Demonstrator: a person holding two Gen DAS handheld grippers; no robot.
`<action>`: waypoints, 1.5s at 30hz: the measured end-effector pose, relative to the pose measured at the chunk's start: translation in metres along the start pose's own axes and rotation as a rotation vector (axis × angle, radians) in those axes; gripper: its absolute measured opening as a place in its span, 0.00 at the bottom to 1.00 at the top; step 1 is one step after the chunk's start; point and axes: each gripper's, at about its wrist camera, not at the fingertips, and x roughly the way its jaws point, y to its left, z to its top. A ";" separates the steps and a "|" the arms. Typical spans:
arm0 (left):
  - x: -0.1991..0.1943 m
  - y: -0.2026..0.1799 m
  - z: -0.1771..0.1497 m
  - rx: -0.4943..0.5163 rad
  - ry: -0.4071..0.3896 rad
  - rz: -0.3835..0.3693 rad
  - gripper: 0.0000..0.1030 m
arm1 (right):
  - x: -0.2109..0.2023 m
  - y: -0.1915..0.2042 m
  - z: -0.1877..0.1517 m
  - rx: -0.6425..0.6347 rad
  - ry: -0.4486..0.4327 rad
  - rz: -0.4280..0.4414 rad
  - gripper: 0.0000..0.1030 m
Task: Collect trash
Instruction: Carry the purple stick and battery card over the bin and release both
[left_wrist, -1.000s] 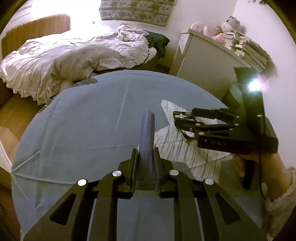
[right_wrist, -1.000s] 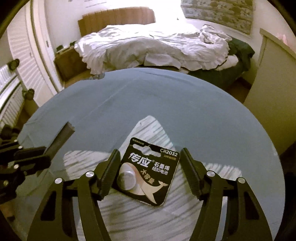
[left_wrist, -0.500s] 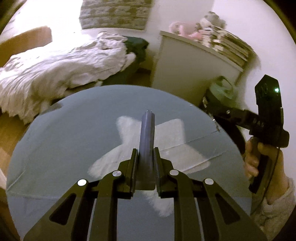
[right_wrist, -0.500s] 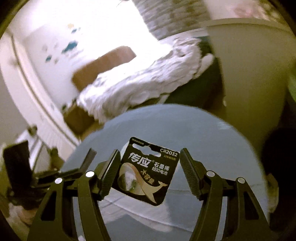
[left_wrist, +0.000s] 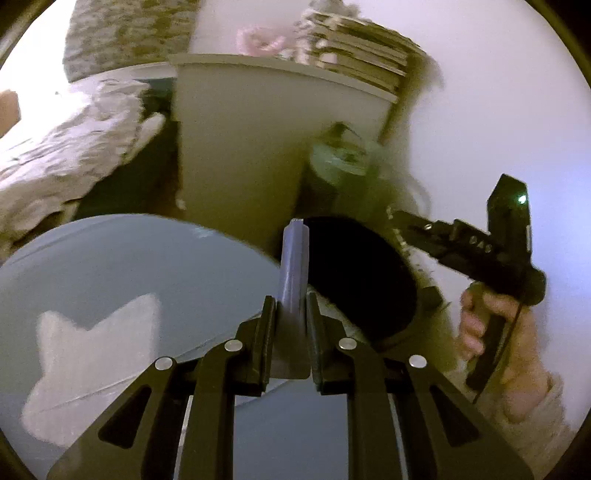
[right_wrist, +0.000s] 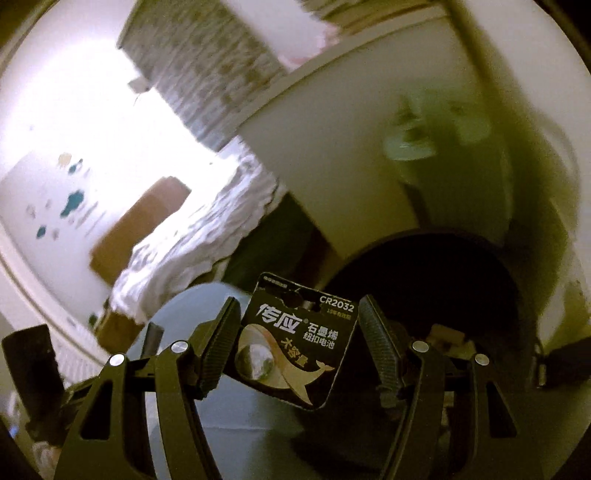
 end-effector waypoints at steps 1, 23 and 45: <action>0.009 -0.008 0.004 0.004 0.005 -0.015 0.17 | 0.000 -0.006 0.001 0.010 -0.005 -0.003 0.64; 0.123 -0.067 0.030 0.024 0.131 -0.092 0.18 | 0.020 -0.091 0.007 0.217 0.024 -0.107 0.64; 0.099 -0.074 0.031 0.076 0.078 -0.073 0.74 | 0.020 -0.096 -0.001 0.279 0.011 -0.097 0.67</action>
